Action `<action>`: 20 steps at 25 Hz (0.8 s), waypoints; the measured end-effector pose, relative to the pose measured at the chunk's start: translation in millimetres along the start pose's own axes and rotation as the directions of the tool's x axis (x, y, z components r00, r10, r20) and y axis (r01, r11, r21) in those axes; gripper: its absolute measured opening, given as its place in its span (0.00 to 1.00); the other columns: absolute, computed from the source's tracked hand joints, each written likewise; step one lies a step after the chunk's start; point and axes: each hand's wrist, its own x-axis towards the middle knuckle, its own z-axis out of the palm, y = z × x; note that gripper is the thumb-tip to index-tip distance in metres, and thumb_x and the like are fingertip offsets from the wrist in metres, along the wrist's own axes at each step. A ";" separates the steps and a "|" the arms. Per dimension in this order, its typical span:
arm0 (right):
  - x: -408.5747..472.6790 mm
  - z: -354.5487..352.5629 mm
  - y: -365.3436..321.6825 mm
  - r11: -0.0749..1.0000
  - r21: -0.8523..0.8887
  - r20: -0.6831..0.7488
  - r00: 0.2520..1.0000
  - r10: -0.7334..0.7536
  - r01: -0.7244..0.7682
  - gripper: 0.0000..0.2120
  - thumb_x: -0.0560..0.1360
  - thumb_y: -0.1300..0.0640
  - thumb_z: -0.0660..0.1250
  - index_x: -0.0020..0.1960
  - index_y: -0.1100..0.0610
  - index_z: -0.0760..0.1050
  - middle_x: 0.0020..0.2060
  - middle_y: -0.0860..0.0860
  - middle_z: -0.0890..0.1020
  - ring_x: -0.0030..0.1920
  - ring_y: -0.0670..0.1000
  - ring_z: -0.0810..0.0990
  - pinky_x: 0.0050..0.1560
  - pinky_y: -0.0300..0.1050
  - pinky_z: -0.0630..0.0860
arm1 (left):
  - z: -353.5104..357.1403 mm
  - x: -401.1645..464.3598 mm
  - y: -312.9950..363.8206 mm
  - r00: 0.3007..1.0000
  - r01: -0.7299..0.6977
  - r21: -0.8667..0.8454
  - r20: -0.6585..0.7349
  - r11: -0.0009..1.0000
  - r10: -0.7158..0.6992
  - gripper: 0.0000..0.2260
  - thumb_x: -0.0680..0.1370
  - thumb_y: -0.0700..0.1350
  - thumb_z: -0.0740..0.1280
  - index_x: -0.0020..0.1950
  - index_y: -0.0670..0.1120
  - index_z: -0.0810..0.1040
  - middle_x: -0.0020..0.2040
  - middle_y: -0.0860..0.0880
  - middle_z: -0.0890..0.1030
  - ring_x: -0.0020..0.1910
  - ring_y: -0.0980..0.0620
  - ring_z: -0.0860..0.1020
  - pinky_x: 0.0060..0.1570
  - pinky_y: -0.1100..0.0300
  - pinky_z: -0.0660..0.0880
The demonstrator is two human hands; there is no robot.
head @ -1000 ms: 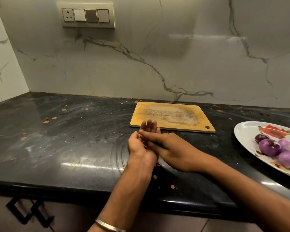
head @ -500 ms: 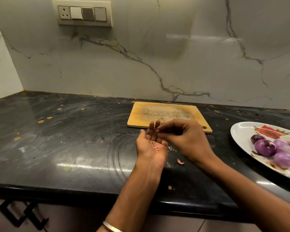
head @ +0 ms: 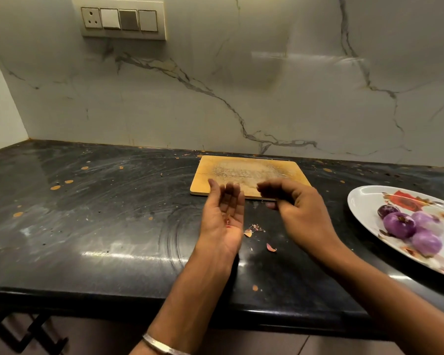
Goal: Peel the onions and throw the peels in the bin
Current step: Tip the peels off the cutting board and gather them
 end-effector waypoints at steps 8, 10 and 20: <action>-19.9 22.9 38.2 0.693 -0.719 0.313 0.866 0.390 -0.052 0.36 0.82 0.37 0.46 0.81 0.58 0.46 0.81 0.52 0.50 0.81 0.51 0.46 0.80 0.50 0.45 | -11.1 2.3 15.4 1.000 -0.017 -0.079 -0.010 0.997 0.016 0.21 0.85 0.52 0.52 0.46 0.41 0.79 0.45 0.41 0.85 0.42 0.45 0.86 0.44 0.53 0.82; -17.3 41.7 27.0 0.739 -0.671 0.398 0.871 0.287 0.063 0.33 0.83 0.39 0.46 0.81 0.58 0.47 0.81 0.53 0.51 0.81 0.50 0.47 0.80 0.50 0.46 | -11.4 1.5 20.4 0.999 -0.037 -0.099 -0.003 0.994 0.037 0.21 0.85 0.53 0.52 0.47 0.41 0.79 0.44 0.41 0.85 0.41 0.45 0.86 0.43 0.53 0.82; -30.1 -18.3 22.6 0.868 -0.181 0.675 0.700 -0.233 0.463 0.12 0.76 0.60 0.72 0.59 0.54 0.84 0.60 0.46 0.83 0.60 0.40 0.80 0.62 0.40 0.77 | -16.1 -5.0 30.6 0.999 -0.044 -0.097 -0.032 0.994 0.041 0.16 0.83 0.51 0.58 0.46 0.42 0.78 0.42 0.43 0.84 0.42 0.46 0.85 0.44 0.54 0.81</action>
